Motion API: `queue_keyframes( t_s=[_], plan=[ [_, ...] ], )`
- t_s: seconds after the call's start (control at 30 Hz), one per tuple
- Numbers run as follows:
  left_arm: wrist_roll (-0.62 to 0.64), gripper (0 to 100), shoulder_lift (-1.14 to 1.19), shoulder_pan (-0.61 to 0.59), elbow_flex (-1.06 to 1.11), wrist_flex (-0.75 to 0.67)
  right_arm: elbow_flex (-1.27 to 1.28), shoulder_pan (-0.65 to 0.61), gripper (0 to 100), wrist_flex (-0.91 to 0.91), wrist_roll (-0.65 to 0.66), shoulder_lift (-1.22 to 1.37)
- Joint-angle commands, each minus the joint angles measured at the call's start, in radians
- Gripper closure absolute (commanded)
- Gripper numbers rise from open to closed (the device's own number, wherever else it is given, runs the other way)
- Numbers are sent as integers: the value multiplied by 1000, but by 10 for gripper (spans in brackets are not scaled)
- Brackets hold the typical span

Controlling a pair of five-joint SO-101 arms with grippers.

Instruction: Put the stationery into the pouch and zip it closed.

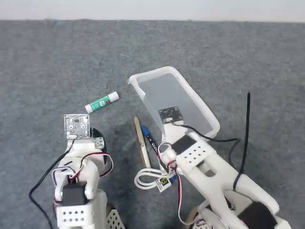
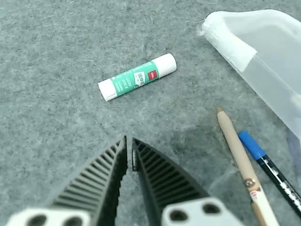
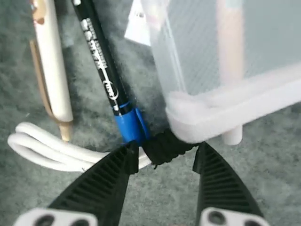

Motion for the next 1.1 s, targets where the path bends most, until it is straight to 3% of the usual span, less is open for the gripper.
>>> queue_keyframes(
  t_s=[0.0,0.47,0.63,1.07],
  plan=[
    [-5,983,-18,5,-10,-29,-32,42,805,-8,8,44],
    [-5,983,-18,5,44,-97,-31,45,809,-70,23,188],
    [-5,983,-18,3,44,-98,-54,45,976,-67,81,185],
    [-5,983,-18,-2,41,-98,-61,47,993,88,269,-248]
  ],
)
